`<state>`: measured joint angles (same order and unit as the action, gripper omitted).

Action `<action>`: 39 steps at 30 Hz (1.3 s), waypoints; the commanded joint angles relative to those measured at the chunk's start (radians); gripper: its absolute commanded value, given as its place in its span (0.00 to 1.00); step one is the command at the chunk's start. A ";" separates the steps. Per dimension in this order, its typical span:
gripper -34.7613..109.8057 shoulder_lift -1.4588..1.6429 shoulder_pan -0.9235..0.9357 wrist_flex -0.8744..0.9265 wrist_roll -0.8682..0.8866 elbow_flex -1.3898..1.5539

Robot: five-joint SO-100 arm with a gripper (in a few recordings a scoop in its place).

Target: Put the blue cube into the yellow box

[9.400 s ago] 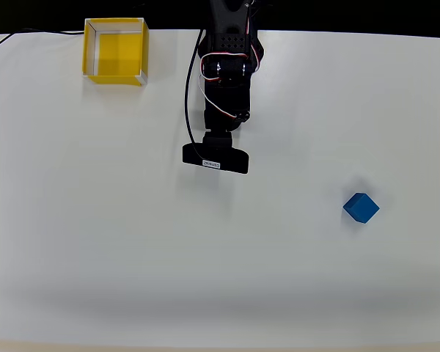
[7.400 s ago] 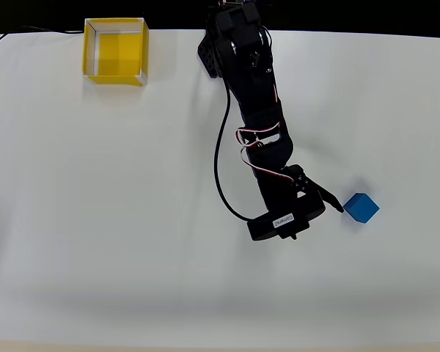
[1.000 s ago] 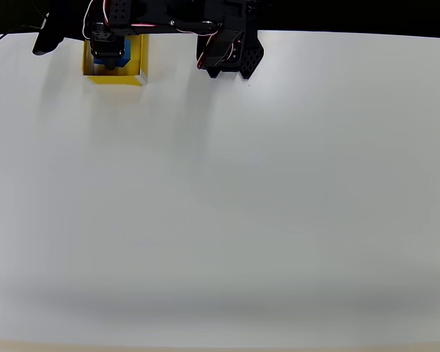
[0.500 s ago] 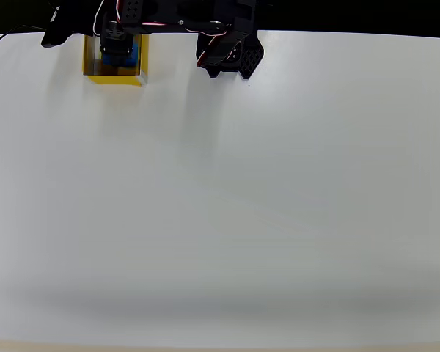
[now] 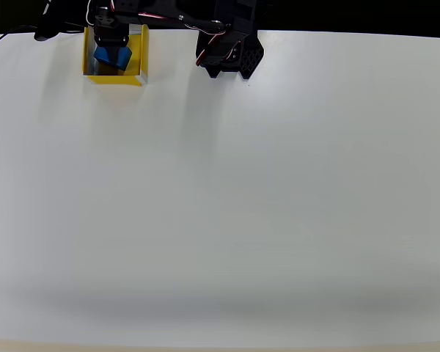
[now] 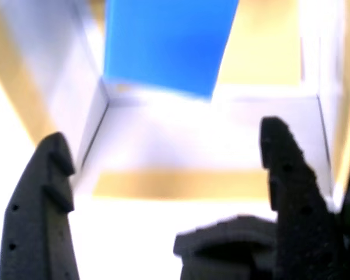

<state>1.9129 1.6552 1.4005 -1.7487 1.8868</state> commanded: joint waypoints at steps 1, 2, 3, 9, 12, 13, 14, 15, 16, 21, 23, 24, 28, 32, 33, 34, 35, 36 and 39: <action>0.42 0.114 0.026 0.158 -0.055 -0.215; 0.40 0.123 0.025 0.206 -0.086 -0.235; 0.38 0.135 0.023 0.244 -0.114 -0.249; 0.29 0.209 -0.023 0.318 -0.204 -0.255; 0.25 0.249 -0.084 0.318 -0.222 -0.247; 0.25 0.261 -0.112 0.318 -0.224 -0.244; 0.24 0.273 -0.141 0.318 -0.221 -0.242; 0.24 0.284 -0.173 0.318 -0.213 -0.238; 0.24 0.296 -0.209 0.318 -0.209 -0.230; 0.24 0.354 -0.442 0.250 -0.117 -0.173; 0.24 0.376 -0.554 0.216 -0.081 -0.149; 0.24 0.390 -0.614 0.195 -0.057 -0.132; 0.24 0.474 -0.864 0.006 0.037 0.021; 0.24 0.577 -1.112 -0.256 0.094 0.250; 0.24 0.604 -1.170 -0.287 0.100 0.301; 0.24 0.634 -1.223 -0.308 0.103 0.350; 0.24 0.667 -1.282 -0.330 0.110 0.402; 0.24 0.704 -1.336 -0.356 0.124 0.454; 0.24 0.842 -1.465 -0.420 0.130 0.635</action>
<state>2.5648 0.3313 1.0646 -1.6153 2.4053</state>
